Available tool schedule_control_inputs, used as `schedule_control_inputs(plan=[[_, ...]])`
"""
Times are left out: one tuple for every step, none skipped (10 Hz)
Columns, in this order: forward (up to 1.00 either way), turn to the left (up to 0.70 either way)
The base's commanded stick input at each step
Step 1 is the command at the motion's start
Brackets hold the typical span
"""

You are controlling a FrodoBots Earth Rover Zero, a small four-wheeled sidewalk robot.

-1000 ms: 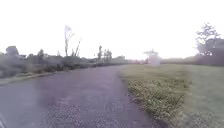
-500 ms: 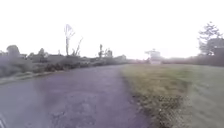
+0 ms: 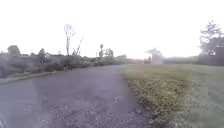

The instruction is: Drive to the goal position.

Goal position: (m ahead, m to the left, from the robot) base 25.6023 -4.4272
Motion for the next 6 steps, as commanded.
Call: schedule_control_inputs(plan=[[0.7, 0.0], [0.7, 0.0], [0.7, 0.0], [0.7, 0.0], [0.7, -0.14], [0.7, -0.14]])
